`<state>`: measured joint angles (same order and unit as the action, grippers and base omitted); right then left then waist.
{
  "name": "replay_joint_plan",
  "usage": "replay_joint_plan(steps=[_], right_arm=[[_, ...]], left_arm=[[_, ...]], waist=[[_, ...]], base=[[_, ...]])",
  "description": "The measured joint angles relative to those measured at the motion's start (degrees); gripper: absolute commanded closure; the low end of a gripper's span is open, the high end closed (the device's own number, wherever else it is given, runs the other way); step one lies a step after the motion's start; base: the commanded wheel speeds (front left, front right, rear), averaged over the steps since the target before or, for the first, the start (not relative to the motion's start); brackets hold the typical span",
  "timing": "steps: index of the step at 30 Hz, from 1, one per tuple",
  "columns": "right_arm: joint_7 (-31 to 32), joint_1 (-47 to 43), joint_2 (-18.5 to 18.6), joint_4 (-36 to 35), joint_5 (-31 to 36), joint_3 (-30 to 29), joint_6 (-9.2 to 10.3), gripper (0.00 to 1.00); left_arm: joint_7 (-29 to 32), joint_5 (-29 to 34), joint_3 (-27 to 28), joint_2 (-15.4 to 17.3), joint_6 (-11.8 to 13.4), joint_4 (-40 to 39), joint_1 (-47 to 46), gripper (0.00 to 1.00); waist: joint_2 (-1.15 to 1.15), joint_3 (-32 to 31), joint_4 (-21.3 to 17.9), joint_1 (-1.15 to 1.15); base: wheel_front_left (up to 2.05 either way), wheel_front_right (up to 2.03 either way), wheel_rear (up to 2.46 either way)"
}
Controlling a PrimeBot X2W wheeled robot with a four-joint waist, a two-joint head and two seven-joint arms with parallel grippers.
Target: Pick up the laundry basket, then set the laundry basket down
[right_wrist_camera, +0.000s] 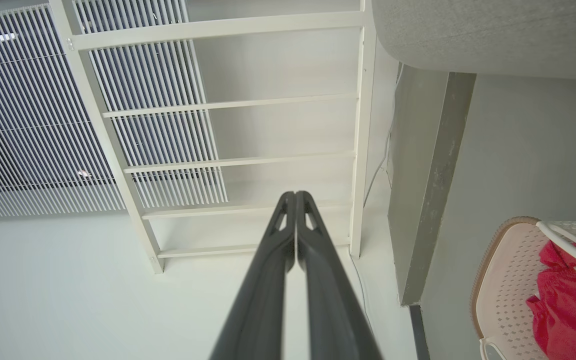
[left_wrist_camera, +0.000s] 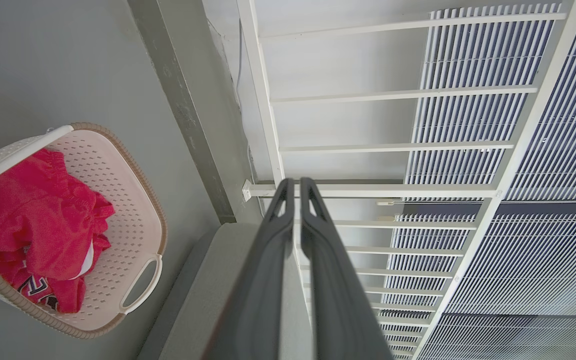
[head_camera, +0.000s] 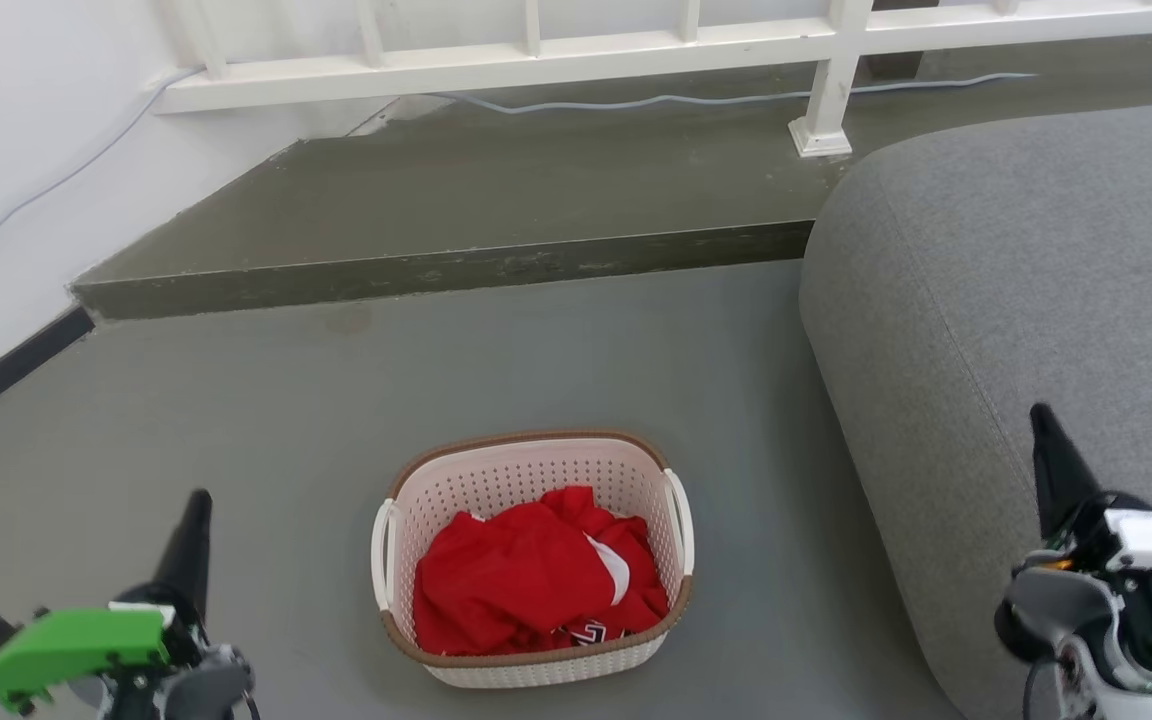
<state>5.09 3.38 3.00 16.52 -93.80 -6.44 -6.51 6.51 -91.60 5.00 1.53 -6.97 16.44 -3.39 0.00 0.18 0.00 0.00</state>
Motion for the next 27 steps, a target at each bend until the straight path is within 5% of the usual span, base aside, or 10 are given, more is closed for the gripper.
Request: replay_joint_plan(steps=[1, 2, 3, 4, 27], right_arm=[[0.0, 0.0, 0.0, 0.0, 0.0, 0.0, 0.00, 0.00], [0.0, -0.5, -0.3, 0.6, 0.0, 0.0, 0.01, 1.00], [0.0, -1.1, -0.7, 1.3, 0.0, 0.0, 0.02, 1.00], [0.0, -1.7, -1.0, 1.9, 0.0, 0.1, 0.02, 0.00], [-3.3, -1.4, -1.4, -0.9, 3.3, 3.8, 0.03, 0.00]], left_arm=[[0.0, 0.0, 0.0, 0.0, 0.0, 0.0, 0.0, 0.00], [0.0, 0.0, 0.0, -0.3, 0.0, 0.6, 0.5, 1.00], [0.0, 0.0, -0.1, -0.7, 0.0, 1.4, 1.0, 1.00], [0.0, 0.0, -0.1, -0.9, 0.0, 2.0, 1.6, 0.00], [-3.7, 1.7, -0.4, -0.6, 0.0, -0.9, 2.2, 0.00]], waist=[[0.00, 0.0, 0.0, 0.00], [0.00, 0.0, 0.0, 0.00], [0.00, 0.0, 0.0, 0.00], [0.00, 0.0, 0.0, 0.00], [0.00, 0.4, -0.1, 0.00]], base=[[0.00, 0.00, 0.00], [0.00, 0.00, 0.00], [0.00, 0.00, 0.00], [0.00, 0.00, 0.00], [0.00, 0.00, 0.00]])
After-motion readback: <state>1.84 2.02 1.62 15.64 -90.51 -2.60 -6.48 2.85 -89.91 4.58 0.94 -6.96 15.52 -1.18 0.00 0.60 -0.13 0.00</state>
